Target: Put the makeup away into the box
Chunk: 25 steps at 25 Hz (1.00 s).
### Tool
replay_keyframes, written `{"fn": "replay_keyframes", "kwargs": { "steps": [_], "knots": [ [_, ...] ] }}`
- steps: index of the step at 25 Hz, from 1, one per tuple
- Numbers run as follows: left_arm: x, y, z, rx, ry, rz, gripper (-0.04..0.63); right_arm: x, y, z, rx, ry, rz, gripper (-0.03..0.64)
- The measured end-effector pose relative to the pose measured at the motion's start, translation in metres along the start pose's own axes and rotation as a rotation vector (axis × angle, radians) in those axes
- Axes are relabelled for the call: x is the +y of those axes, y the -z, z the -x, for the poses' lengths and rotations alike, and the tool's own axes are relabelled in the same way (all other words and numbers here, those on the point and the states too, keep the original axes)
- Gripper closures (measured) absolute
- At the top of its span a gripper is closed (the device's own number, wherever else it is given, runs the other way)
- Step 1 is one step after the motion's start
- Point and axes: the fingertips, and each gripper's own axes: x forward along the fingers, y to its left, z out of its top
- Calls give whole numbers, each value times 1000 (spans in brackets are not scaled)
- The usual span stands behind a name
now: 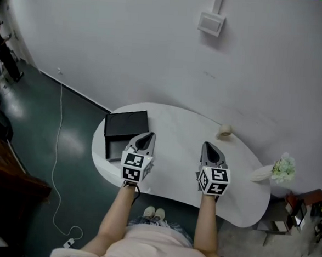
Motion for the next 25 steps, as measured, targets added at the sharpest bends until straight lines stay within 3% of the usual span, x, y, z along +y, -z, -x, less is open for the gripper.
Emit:
{"fn": "replay_keyframes", "kwargs": {
  "steps": [13, 25],
  "knots": [
    [-84, -31, -25, -42, 154, -63, 571, -109, 8, 107, -64, 295, -66, 601],
    [-110, -27, -33, -39, 177, -78, 571, -126, 13, 126, -73, 328, -48, 603]
  ]
}}
